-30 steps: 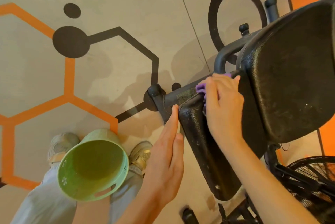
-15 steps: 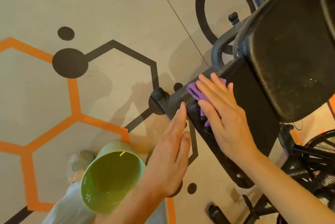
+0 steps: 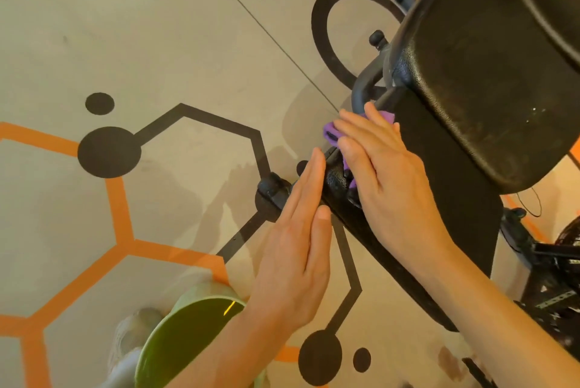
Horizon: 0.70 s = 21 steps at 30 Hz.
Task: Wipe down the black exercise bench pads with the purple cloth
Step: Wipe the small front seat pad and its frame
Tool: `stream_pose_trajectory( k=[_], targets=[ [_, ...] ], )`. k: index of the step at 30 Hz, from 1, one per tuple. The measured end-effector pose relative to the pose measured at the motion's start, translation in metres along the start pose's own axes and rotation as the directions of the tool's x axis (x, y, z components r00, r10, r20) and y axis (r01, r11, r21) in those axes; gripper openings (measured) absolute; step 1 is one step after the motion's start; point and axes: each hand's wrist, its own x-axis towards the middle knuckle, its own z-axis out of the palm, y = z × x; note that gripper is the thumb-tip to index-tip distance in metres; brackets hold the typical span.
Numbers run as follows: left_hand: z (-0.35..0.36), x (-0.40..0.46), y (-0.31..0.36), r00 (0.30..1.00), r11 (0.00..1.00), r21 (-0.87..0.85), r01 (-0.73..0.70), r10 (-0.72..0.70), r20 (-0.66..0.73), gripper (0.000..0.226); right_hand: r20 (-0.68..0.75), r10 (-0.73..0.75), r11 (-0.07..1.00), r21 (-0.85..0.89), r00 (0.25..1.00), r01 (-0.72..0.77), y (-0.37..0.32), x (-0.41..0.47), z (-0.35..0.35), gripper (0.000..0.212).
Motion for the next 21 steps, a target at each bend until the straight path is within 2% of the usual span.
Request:
stream_pose_trajectory(
  k=[1,2,3,5,7,10,13,16,19,21],
  targets=[
    [0.0,0.001,-0.003,1.0,1.0,-0.002,-0.017,0.017,0.002,0.056,0.007,0.04,0.993,0.107,0.999,-0.041,-0.002,-0.012,0.002,0.037],
    [-0.001,0.002,-0.006,0.999,0.999,-0.007,-0.036,0.037,0.011,0.056,-0.009,0.046,0.989,0.141,0.999,-0.044,0.001,-0.025,0.006,0.04],
    [-0.003,0.004,-0.01,0.998,0.998,-0.014,-0.056,0.057,0.03,0.056,-0.039,0.018,0.995,0.094,0.999,-0.014,0.004,-0.04,0.01,0.044],
    [-0.011,0.008,-0.017,0.991,0.994,-0.006,-0.108,0.108,0.077,0.057,-0.112,-0.094,0.985,-0.158,0.989,0.076,0.019,-0.068,0.015,0.056],
    [-0.018,0.015,-0.023,0.975,0.982,0.012,-0.189,0.186,0.119,0.059,-0.14,-0.25,0.874,-0.458,0.958,0.161,0.035,-0.085,0.011,0.048],
    [-0.022,0.023,-0.031,0.948,0.961,-0.03,-0.276,0.277,0.155,0.056,-0.179,-0.302,0.722,-0.685,0.936,0.102,0.034,-0.091,0.02,0.049],
    [-0.017,0.03,-0.041,0.906,0.916,-0.09,-0.391,0.4,0.138,0.056,-0.246,-0.404,0.639,-0.765,0.881,0.079,0.02,-0.067,0.048,0.051],
    [-0.012,0.035,-0.053,0.858,0.869,-0.131,-0.477,0.492,0.147,0.051,-0.216,-0.513,0.508,-0.857,0.831,0.091,0.026,-0.066,0.056,0.046],
    [-0.014,0.044,-0.064,0.782,0.793,-0.041,-0.608,0.607,0.143,0.059,-0.217,-0.479,0.42,-0.907,0.851,0.005,0.064,-0.106,0.045,0.054],
    [-0.014,0.053,-0.066,0.722,0.73,-0.014,-0.683,0.678,0.141,0.058,-0.28,-0.454,0.395,-0.914,0.846,-0.09,0.074,-0.123,0.047,0.055]
  ],
)
